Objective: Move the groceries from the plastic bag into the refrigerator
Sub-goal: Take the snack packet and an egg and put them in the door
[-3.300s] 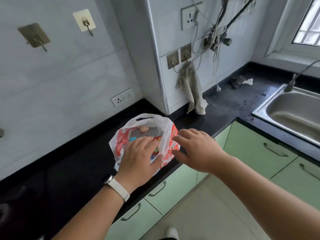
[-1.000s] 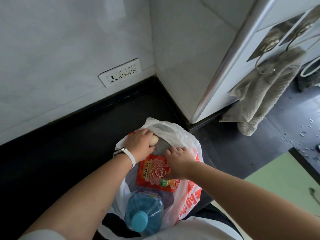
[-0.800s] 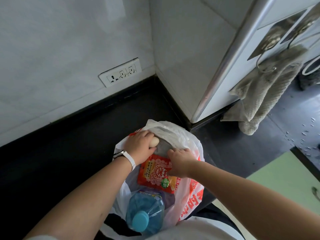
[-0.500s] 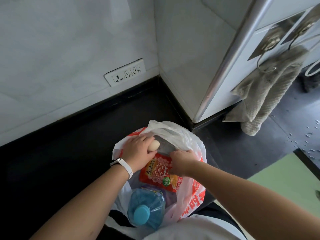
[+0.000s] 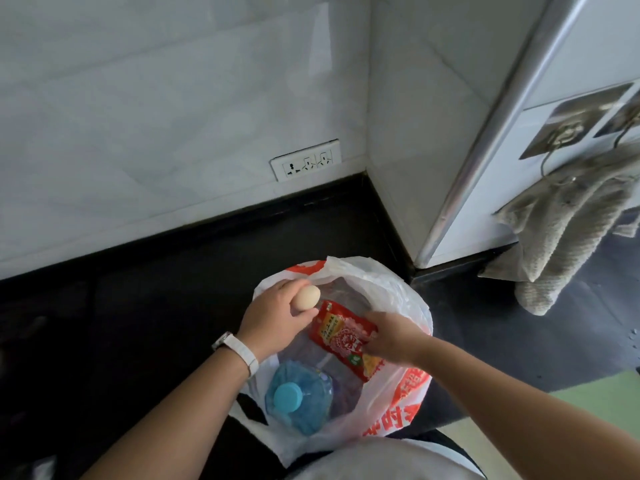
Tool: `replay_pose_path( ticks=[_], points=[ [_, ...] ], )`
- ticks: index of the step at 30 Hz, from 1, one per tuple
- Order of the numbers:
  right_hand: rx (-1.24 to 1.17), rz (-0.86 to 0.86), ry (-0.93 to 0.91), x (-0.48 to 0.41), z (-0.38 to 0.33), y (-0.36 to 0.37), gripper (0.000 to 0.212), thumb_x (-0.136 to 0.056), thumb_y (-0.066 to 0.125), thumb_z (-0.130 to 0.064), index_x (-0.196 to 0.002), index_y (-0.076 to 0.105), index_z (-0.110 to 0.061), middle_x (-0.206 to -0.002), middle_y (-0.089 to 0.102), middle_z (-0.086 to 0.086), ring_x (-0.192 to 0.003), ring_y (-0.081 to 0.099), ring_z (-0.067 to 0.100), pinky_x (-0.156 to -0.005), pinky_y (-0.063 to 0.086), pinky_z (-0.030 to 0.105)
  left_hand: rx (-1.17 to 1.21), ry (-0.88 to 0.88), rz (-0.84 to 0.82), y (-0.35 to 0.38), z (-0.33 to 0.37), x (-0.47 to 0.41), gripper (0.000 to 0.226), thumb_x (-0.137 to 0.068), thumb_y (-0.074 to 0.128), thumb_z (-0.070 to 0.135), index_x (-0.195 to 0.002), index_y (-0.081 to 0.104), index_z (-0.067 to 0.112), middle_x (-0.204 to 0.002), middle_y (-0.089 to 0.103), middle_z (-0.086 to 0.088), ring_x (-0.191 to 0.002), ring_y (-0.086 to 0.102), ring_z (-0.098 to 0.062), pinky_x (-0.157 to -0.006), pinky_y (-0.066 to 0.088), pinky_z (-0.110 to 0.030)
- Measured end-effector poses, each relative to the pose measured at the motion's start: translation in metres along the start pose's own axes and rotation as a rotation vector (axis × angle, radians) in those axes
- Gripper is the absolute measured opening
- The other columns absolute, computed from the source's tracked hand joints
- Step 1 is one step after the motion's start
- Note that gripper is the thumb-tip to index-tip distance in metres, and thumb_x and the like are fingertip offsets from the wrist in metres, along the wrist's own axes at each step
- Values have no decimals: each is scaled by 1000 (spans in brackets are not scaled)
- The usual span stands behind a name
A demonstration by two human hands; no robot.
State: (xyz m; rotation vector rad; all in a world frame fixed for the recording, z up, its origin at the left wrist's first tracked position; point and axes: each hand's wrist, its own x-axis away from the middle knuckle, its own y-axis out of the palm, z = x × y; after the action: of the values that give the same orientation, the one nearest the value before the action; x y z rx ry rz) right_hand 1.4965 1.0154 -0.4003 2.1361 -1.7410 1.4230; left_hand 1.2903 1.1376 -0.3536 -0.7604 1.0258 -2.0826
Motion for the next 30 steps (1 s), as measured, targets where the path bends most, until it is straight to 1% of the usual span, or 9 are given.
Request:
replay_pose_path(
  ticks=[6, 8, 10, 13, 14, 16, 20, 25, 30],
  points=[
    [45, 181, -242, 29, -15, -31, 36, -92, 66, -35, -127, 55, -33, -108, 68, -11, -99, 67, 7, -85, 57, 21, 71, -97, 129, -26, 24, 24, 44, -83, 77, 30, -123, 58, 35, -117, 56, 18, -107, 57, -4, -91, 52, -30],
    [-31, 215, -309, 38, -26, -45, 25, -93, 65, -34, -116, 56, -35, -99, 66, -16, -89, 67, 2, -76, 57, 16, 117, -120, 168, -33, 37, 32, 46, -82, 78, 25, -119, 56, 40, -115, 56, 18, -107, 56, -3, -93, 51, -29],
    [-151, 203, -344, 45, -37, -60, 16, -93, 65, -32, -104, 54, -36, -93, 64, -18, -82, 65, -2, -65, 54, 11, 170, -152, 230, -40, 50, 37, 47, -81, 80, 23, -121, 59, 35, -116, 57, 17, -106, 57, -2, -92, 50, -25],
    [-388, 188, -400, 55, -48, -80, 16, -91, 69, -30, -101, 57, -33, -99, 70, -12, -87, 70, 7, -75, 59, 26, 255, -186, 335, -53, 74, 47, 45, -78, 83, 21, -117, 62, 32, -110, 58, 19, -98, 59, 3, -77, 45, -8],
    [-456, 171, -418, 59, -51, -86, 17, -91, 70, -28, -102, 58, -31, -100, 71, -9, -88, 71, 8, -78, 61, 31, 277, -191, 361, -57, 82, 50, 44, -77, 83, 23, -114, 62, 34, -109, 59, 19, -97, 59, 3, -74, 45, -7],
    [-549, 125, -452, 69, -54, -97, 19, -91, 70, -24, -104, 57, -29, -101, 71, -7, -88, 72, 8, -78, 61, 32, 308, -197, 415, -65, 97, 57, 43, -76, 84, 26, -110, 61, 39, -109, 61, 20, -97, 60, 2, -73, 46, -7],
    [-555, 88, -506, 87, -54, -108, 27, -91, 68, -27, -115, 56, -29, -107, 69, -10, -94, 70, 9, -76, 59, 26, 297, -191, 511, -73, 126, 73, 48, -76, 84, 21, -104, 57, 49, -110, 61, 21, -98, 60, 7, -74, 47, -4],
    [-518, 70, -571, 101, -50, -110, 21, -89, 68, -30, -102, 55, -40, -109, 66, -12, -94, 69, 6, -75, 57, 23, 322, -220, 565, -65, 153, 99, 46, -78, 83, 19, -107, 58, 45, -111, 63, 18, -100, 60, 5, -77, 50, -9],
    [-494, 43, -555, 111, -54, -104, 32, -86, 71, -35, -115, 57, -35, -109, 69, -12, -96, 70, 11, -87, 59, 42, 361, -299, 664, -49, 164, 132, 45, -78, 83, 20, -114, 61, 35, -111, 64, 16, -100, 61, 2, -78, 51, -10]
  ],
)
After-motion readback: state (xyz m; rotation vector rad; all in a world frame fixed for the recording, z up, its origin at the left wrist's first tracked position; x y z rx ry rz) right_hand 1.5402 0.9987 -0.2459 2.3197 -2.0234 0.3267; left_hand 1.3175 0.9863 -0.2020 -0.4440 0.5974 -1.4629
